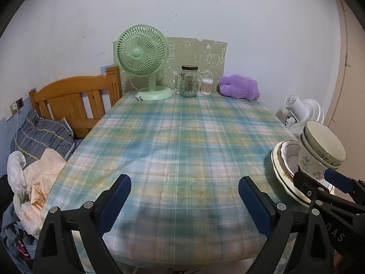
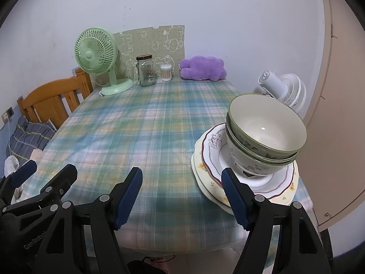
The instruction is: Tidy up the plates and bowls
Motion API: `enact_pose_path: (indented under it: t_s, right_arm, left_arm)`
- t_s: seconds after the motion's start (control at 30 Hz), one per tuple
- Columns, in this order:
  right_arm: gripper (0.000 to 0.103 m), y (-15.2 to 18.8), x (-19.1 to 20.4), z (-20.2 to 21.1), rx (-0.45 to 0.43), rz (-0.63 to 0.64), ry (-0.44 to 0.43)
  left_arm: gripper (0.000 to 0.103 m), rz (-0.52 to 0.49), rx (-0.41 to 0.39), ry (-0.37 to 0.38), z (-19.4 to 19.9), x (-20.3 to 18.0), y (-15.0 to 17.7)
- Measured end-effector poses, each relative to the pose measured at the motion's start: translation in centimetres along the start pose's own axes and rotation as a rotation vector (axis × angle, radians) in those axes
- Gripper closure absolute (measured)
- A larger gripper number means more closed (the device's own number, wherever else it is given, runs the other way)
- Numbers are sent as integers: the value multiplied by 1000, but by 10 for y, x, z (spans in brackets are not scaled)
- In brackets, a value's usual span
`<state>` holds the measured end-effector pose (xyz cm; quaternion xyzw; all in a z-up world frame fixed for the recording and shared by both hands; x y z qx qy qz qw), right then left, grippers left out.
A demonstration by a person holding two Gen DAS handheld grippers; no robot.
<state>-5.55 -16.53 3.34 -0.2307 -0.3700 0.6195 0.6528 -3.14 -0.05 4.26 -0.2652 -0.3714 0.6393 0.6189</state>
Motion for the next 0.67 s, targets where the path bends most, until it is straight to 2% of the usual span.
enact_pose_path:
  t_s: [0.67]
  right_arm:
    - [29,-1,1,5,-13,1,-5]
  left_arm:
    - [5,6,-18,-19,10,0,-1]
Point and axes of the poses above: each gripper's, at about its wrist camera, not at the fingertips, and z roughly against the way its jaws point, x to its left, y to its underside, the point moved 1 cm from there along -z, roughly the way its jaws point, and after that the axes turned 14 degrees about -y, right-handed, at the moved point
